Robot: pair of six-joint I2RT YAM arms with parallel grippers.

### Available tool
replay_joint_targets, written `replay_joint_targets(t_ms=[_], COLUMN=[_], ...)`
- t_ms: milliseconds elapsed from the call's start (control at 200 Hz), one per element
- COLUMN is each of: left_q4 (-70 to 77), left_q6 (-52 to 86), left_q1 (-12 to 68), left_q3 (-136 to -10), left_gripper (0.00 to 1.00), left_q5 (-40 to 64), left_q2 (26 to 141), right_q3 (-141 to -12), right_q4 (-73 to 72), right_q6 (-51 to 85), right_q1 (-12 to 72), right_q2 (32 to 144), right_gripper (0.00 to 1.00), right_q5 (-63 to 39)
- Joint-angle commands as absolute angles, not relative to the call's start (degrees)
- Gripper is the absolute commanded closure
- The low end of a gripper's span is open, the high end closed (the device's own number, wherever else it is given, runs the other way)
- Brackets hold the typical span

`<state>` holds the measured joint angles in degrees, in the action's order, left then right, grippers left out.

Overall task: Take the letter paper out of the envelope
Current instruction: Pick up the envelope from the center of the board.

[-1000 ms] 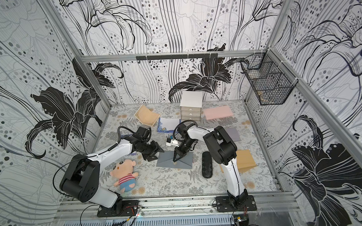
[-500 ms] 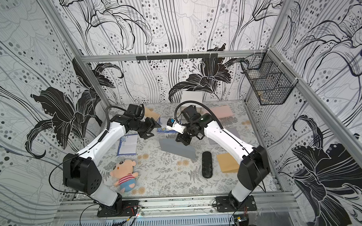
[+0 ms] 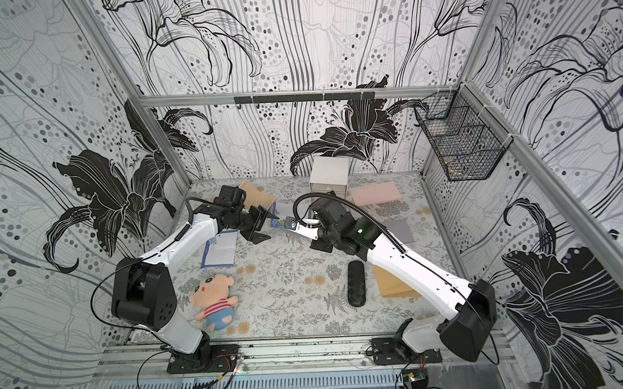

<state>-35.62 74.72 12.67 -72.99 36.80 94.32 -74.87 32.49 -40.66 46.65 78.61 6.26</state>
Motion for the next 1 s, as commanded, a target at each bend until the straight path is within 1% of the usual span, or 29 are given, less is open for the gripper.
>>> replay_joint_targets(t_ms=[0,90,220,350,526,631,786,851,951,991], left_q4=[-29.07,-28.2,-21.66,-17.42,-16.5,-14.69,-10.39,-6.92,-2.84,-2.14], left_q6=[80.66,83.32,88.13,91.69,93.55,94.7,97.54,99.82,102.6,103.15], left_q1=[12.15,12.24,12.29,12.94,13.39,13.43,14.88,15.73,16.08,16.07], left_q3=[-72.16,-70.29,-67.14,-67.34,-66.58,-65.59,-64.05,-62.78,-61.19,-60.88], left_gripper=[0.23,0.22,0.22,0.22,0.24,0.26,0.39,0.47,0.65,0.76], left_q5=[38.86,41.43,43.81,43.86,42.39,42.66,43.53,43.62,42.56,41.98], left_q2=[92.64,92.73,93.65,94.73,93.94,93.42,93.47,93.72,93.39,93.03], right_q3=[-72.26,-71.15,-70.58,-69.74,-69.28,-68.65,-68.27,-68.2,-67.59,-67.35], right_q4=[23.58,20.16,17.69,15.35,14.81,14.32,13.72,13.97,13.89,13.84], right_q6=[-47.07,-49.8,-50.89,-52.81,-53.64,-52.84,-52.34,-52.13,-51.45,-51.1], right_q1=[48.76,50.88,52.84,54.46,55.1,55.15,55.46,55.5,55.55,55.52], right_q2=[77.0,77.16,77.47,77.82,78.13,77.44,76.83,76.82,76.6,76.39], right_gripper=[1.0,1.0,1.0,1.0,1.0,1.0,1.0,1.0,1.0,1.0], right_q5=[17.0,20.28,20.76,21.67,21.56,21.48,21.06,20.69,20.66,20.58])
